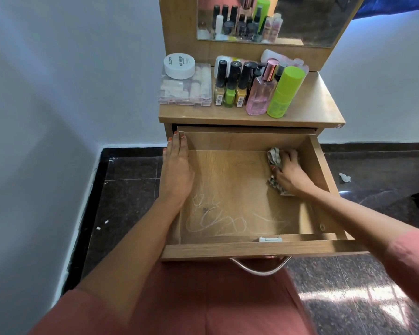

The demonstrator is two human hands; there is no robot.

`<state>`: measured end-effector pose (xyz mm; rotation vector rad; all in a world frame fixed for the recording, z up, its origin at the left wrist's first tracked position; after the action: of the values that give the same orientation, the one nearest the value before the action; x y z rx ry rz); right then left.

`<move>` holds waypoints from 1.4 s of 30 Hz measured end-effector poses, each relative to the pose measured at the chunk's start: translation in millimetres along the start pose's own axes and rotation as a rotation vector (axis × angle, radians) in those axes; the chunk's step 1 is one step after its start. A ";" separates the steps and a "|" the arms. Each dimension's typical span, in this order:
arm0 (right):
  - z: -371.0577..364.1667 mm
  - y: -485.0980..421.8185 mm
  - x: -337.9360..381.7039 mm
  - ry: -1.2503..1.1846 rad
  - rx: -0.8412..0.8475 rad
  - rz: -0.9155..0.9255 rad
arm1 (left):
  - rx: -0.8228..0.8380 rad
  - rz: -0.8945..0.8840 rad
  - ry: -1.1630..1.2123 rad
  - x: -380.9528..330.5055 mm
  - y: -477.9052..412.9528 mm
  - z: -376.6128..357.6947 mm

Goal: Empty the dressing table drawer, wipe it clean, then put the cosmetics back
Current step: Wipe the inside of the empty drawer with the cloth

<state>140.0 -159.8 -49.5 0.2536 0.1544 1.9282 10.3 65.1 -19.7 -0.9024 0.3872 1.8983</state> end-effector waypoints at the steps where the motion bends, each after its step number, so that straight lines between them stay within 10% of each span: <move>1: -0.1 -0.6 2.3 -0.001 -0.023 -0.001 | -0.004 0.002 0.003 0.3 0.1 0.1; 19: -30.3 9.5 189.6 0.185 -0.150 0.305 | -0.043 0.035 0.129 4.9 -5.8 4.8; 42: -40.5 44.9 142.5 0.405 0.002 1.058 | -0.054 0.056 0.170 5.8 -3.5 3.6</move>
<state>39.7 -42.7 -63.8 -0.0992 0.3339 3.0211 10.3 72.6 -21.1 -1.1036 0.4694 1.8959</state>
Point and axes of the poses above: each hand's wrist, its own y-axis away from the middle knuckle, its own z-axis out of the back of the hand, x = y × z, the point moved 5 cm from there along -y, towards the middle knuckle, and after that the axes turned 14 degrees about y, right-handed, at the moved point
